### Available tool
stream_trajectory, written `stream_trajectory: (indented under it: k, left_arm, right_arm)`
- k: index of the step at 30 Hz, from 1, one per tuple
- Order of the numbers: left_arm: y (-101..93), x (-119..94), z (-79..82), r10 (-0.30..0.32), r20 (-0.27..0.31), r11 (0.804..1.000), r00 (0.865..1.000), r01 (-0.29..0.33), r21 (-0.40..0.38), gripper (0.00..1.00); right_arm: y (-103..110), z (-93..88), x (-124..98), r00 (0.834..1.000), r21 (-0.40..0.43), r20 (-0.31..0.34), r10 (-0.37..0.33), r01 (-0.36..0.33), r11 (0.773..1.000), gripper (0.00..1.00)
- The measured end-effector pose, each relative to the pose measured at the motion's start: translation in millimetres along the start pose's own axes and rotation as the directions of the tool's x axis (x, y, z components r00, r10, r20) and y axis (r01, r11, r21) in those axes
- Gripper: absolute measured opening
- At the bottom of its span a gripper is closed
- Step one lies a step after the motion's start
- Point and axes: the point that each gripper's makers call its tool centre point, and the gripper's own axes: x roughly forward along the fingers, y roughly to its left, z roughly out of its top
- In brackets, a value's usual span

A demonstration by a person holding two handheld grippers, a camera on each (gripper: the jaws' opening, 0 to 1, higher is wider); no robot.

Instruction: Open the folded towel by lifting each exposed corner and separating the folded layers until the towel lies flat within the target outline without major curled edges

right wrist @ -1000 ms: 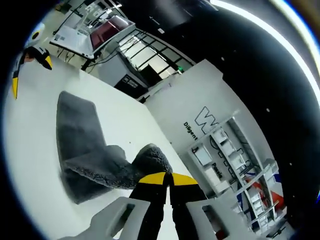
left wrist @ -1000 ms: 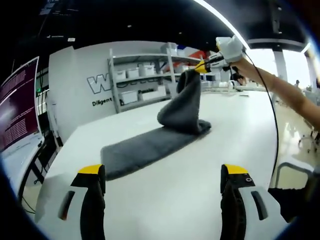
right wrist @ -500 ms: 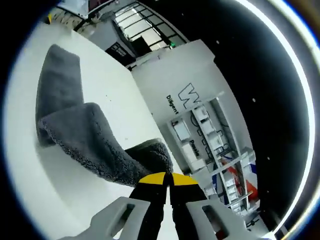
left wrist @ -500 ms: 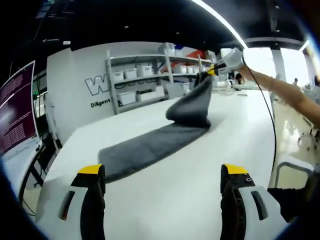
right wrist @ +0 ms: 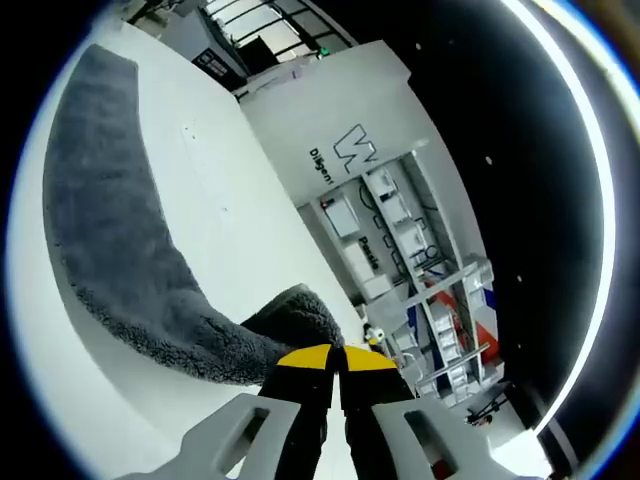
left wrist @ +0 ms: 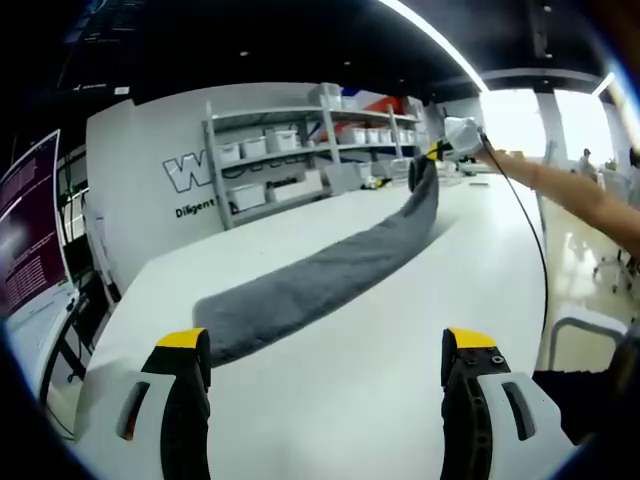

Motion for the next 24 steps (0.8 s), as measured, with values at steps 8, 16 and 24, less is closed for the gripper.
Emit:
stream_trajectory:
  k: [8, 16, 24]
  left_arm:
    - [2.4, 3, -4.5, 0.004, -0.014, 1.000, 1.000, -0.004, -0.011, 0.94]
    - [-3.8, 7, 1.4, -0.003, -0.020, 1.000, 1.000, 0.003, 0.002, 0.94]
    - [-9.6, 10, 2.8, -0.014, -0.029, 1.000, 0.999, 0.015, 0.017, 0.94]
  right_arm:
    - [38, -68.7, -6, 0.984, 0.161, -0.126, 0.124, -0.103, 0.982, 0.00]
    - [76, -118.0, -14, 0.944, 0.274, -0.211, 0.254, -0.192, 0.942, 0.00]
    - [94, -145.3, -9, 0.917, 0.338, -0.259, 0.304, -0.209, 0.918, 0.00]
